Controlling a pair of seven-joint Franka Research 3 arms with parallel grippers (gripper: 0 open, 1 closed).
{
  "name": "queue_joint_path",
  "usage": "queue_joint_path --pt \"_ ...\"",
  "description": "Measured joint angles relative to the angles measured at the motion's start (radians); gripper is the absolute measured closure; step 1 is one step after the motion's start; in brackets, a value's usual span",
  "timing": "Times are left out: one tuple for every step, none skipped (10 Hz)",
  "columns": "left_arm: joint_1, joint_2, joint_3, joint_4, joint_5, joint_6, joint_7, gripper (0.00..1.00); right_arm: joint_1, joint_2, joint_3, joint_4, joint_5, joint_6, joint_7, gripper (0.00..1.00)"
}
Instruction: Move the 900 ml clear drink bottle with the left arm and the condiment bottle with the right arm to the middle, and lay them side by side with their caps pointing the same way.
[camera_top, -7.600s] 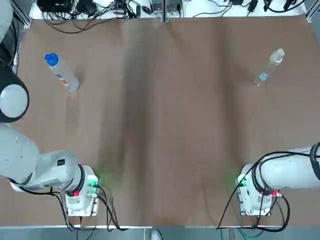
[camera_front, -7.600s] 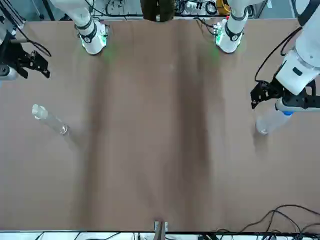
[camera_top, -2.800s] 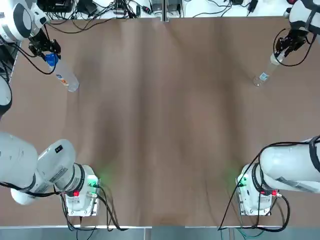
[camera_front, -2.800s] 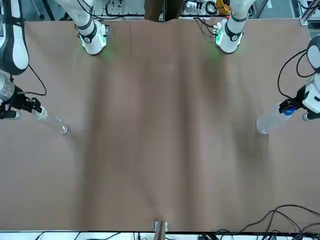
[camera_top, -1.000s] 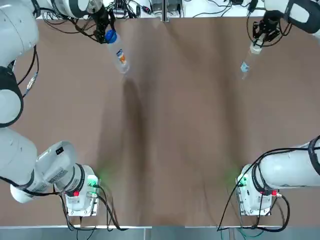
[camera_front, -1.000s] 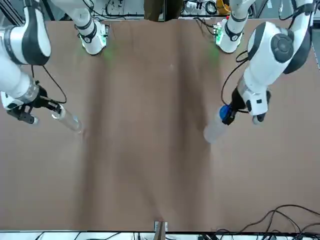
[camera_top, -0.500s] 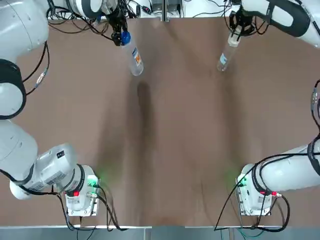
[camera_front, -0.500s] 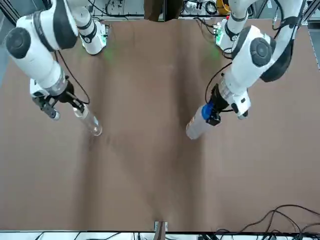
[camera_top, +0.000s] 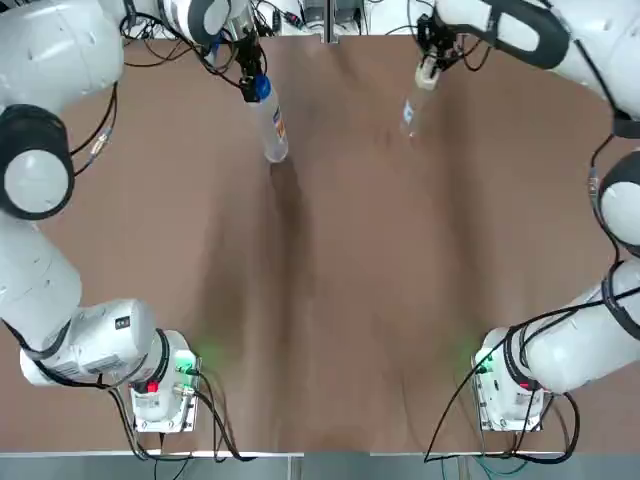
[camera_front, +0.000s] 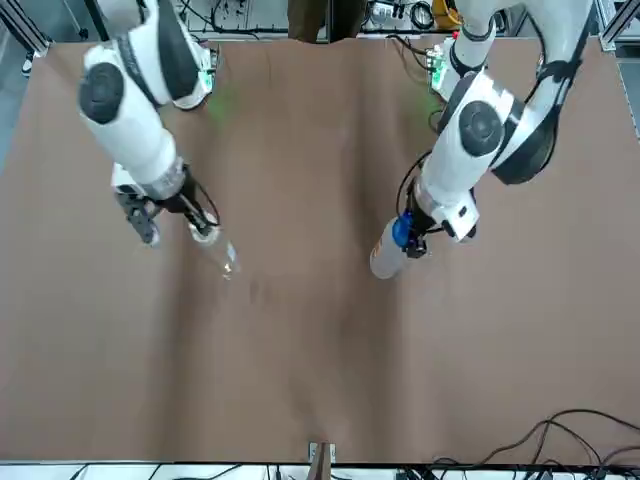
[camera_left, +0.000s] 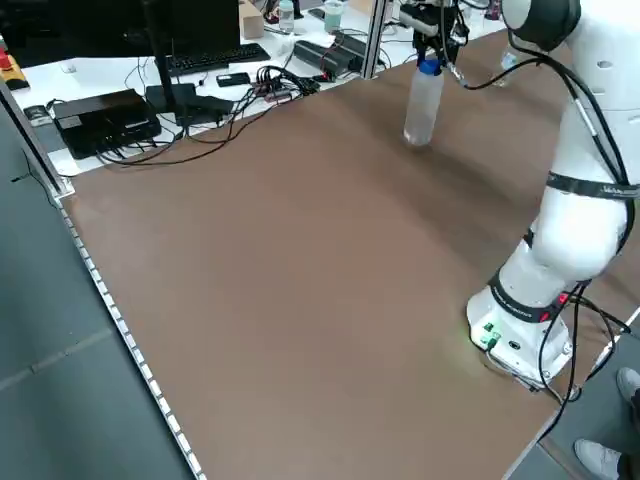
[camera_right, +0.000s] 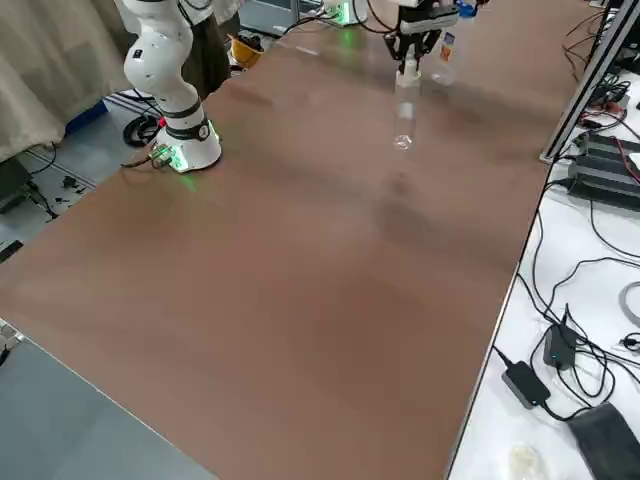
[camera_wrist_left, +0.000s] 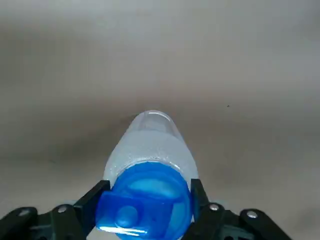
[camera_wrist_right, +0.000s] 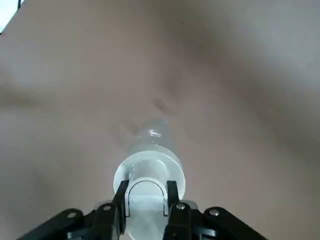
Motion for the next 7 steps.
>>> queue_joint_path --pt "-0.06 0.017 0.051 0.01 0.0 0.0 -0.015 0.29 0.032 0.05 0.0 0.047 0.0 0.003 0.066 0.67" --pt "-0.084 0.031 0.068 0.021 0.0 0.0 -0.025 0.29 0.065 0.1 0.0 0.093 0.0 0.005 0.124 0.67" --pt "-0.086 0.039 0.07 0.029 0.001 -0.001 -0.031 0.29 0.095 0.153 0.0 0.146 0.0 0.007 0.179 0.67" --pt "-0.086 0.04 0.073 0.033 0.001 -0.003 -0.032 0.29 0.124 0.206 0.0 0.203 0.0 0.005 0.228 0.67" --pt "-0.085 0.04 0.075 0.034 0.001 -0.005 -0.032 0.27 0.156 0.248 0.0 0.241 0.0 0.005 0.273 0.67" --pt "-0.085 0.04 0.076 0.036 0.002 -0.006 -0.032 0.15 0.193 0.27 -0.001 0.258 0.0 0.004 0.325 0.67" --pt "-0.085 0.04 0.076 0.037 0.002 -0.006 -0.032 0.09 0.234 0.28 -0.001 0.264 -0.001 0.004 0.378 0.67"
